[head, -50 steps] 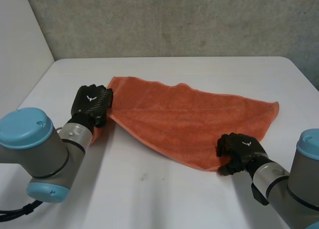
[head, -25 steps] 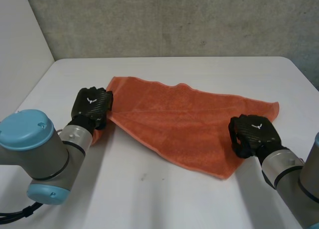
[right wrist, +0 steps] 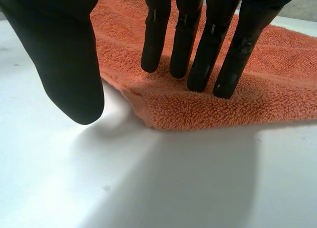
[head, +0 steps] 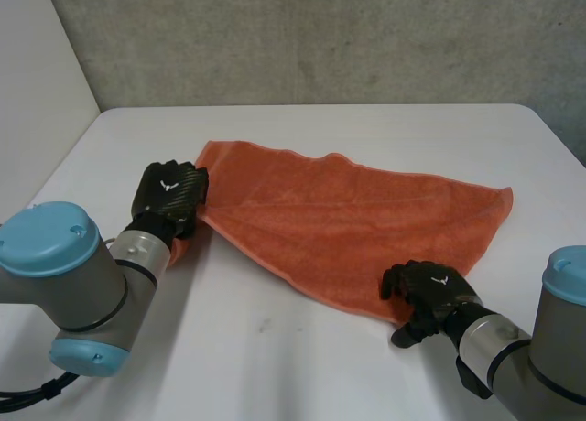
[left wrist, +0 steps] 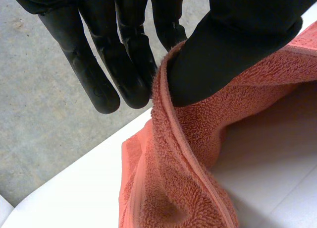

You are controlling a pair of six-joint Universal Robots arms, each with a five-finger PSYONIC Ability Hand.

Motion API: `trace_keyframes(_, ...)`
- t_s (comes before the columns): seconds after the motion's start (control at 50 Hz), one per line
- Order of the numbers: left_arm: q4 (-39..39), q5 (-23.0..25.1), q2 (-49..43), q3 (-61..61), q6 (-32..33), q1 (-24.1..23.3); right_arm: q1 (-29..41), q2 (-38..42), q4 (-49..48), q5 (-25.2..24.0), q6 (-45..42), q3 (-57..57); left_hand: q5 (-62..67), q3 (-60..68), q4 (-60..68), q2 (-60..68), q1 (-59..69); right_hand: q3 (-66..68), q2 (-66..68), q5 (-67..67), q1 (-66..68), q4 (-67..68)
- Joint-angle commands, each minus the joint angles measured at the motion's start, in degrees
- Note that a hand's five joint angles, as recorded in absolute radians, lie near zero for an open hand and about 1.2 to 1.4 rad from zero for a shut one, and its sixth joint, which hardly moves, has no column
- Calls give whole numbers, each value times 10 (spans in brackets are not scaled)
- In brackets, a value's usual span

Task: Fold the laundry

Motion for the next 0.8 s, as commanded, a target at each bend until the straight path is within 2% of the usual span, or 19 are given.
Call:
trace_keyframes(0.02,0,0,0,0,-1,1,0,11,-30,6,-3,-1,105,103,102,102,112,68,63,65,115,71)
trace_keyframes(0.4,1,2,-1,0,-1,0,-6,40,-68,37,-41,-5,105,103,102,102,112,146,140,143,192,149)
trace_keyframes(0.5,1,2,-1,1,-1,0,-8,40,-73,38,-42,-8,105,103,102,102,112,196,191,193,243,199)
trace_keyframes(0.54,1,2,-1,1,-1,0,-9,39,-76,43,-42,-9,105,103,102,102,112,281,276,279,328,285)
trace_keyframes(0.6,1,1,-1,1,-1,0,-8,35,-84,50,-42,-9,105,103,102,102,112,336,330,333,382,339)
trace_keyframes(0.78,1,2,-7,0,0,0,-9,31,-86,53,-42,-10,105,103,102,102,112,343,337,340,389,346)
trace_keyframes(0.8,1,2,-10,0,1,0,-8,32,-86,52,-42,-9,105,103,102,102,112,419,413,416,465,422)
